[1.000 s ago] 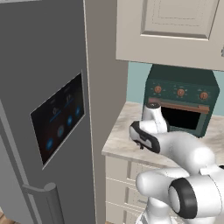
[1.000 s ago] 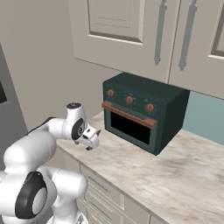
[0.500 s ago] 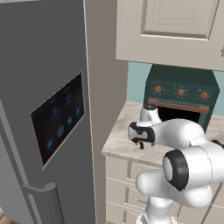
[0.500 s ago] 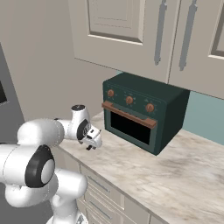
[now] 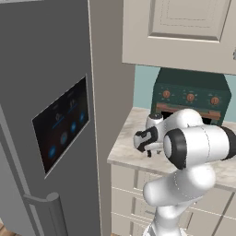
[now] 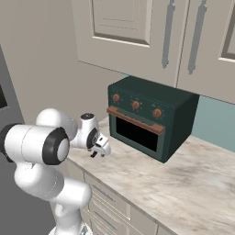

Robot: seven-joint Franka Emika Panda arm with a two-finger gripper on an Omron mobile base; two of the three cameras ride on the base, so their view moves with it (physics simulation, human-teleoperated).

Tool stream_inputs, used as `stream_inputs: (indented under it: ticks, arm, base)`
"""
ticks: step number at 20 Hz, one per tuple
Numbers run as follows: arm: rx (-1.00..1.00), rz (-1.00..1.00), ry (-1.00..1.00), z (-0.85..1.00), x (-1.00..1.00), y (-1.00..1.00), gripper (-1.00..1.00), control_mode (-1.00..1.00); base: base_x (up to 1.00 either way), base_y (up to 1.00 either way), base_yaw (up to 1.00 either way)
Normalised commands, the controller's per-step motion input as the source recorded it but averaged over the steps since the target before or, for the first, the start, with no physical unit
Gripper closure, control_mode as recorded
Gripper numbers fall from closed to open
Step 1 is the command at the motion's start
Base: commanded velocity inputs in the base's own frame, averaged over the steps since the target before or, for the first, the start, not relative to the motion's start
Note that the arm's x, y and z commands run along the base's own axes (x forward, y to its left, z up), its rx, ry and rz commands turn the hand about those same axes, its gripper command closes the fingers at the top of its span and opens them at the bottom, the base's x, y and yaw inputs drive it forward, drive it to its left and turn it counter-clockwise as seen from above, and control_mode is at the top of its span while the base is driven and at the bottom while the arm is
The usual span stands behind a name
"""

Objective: Retrieve the butter from the fridge and place it on a plate on the dining table. Then retrieve the butter knife by the fridge and place it near the plate.

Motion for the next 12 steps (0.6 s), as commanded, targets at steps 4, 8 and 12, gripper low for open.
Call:
stream_inputs:
  ticks: [4, 8, 12]
  arm:
    - [0.0, 0.0, 0.0, -0.3, 0.3, 0.0, -1.0, -1.0]
    - [0.0, 0.0, 0.01, -0.31, 0.01, 0.03, -1.0, -1.0]
    - [0.0, 0.0, 0.0, -0.32, -0.09, 0.01, 1.0, -1.0]
  base:
    - [0.0, 0.0, 0.0]
    - [0.0, 0.0, 0.0]
    - [0.0, 0.0, 0.0]
